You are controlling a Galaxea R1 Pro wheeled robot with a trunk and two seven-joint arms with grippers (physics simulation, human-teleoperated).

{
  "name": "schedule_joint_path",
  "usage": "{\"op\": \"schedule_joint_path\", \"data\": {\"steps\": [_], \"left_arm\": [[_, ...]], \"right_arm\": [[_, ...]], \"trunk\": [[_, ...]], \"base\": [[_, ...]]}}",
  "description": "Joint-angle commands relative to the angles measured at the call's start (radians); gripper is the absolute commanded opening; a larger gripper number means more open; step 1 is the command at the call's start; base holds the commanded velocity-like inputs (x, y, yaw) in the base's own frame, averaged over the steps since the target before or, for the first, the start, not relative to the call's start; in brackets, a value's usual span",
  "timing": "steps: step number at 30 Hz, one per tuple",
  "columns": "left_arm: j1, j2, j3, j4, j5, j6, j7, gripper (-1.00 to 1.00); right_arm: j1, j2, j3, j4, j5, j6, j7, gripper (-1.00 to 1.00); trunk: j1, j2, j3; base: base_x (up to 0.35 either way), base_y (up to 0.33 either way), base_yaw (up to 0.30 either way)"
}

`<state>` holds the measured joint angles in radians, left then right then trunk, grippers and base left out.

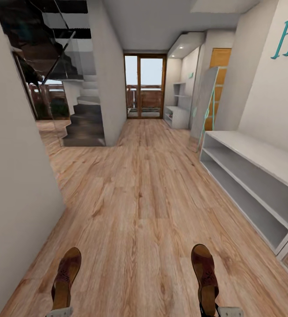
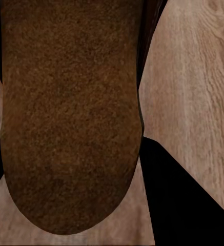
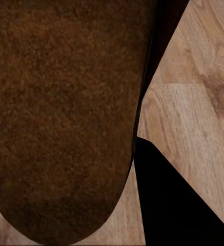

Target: Pick up the two gym shoes and the two sandals from the corridor floor and place them onto the hallstand (shoe rack) in the corridor, making sure they are on the rack and not on the floor. Arrange them so the two gym shoes are next to each other and the two sandals are next to each other.

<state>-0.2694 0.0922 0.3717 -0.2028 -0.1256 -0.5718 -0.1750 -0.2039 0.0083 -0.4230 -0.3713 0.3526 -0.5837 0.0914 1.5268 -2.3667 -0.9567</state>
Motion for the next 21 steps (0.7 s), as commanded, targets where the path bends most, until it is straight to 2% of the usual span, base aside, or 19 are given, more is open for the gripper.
{"op": "schedule_joint_path", "data": {"steps": [1, 8, 14, 21], "left_arm": [[-0.001, 0.0, 0.009, 0.0, -0.012, -0.003, -0.003, -1.0], [-0.001, 0.0, 0.011, 0.0, -0.012, -0.003, -0.003, -1.0], [0.0, 0.001, 0.015, 0.0, -0.011, -0.004, -0.002, -1.0], [-0.001, 0.001, 0.015, 0.0, -0.011, -0.004, -0.001, -1.0]], "right_arm": [[-0.001, 0.001, -0.008, 0.0, -0.003, -0.002, 0.01, -1.0], [-0.001, 0.001, -0.008, 0.0, -0.003, -0.003, 0.01, -1.0], [-0.001, 0.001, -0.008, 0.0, -0.003, -0.003, 0.01, -1.0], [-0.001, 0.001, -0.008, 0.0, -0.003, -0.003, 0.01, -1.0]], "trunk": [[0.0, 0.0, -0.001], [0.0, 0.0, -0.001], [0.0, 0.0, -0.001], [0.0, 0.0, -0.001]], "base": [[0.339, 0.0, -0.254], [0.339, 0.0, -0.217], [0.339, 0.009, -0.042], [0.338, 0.098, -0.003]]}}
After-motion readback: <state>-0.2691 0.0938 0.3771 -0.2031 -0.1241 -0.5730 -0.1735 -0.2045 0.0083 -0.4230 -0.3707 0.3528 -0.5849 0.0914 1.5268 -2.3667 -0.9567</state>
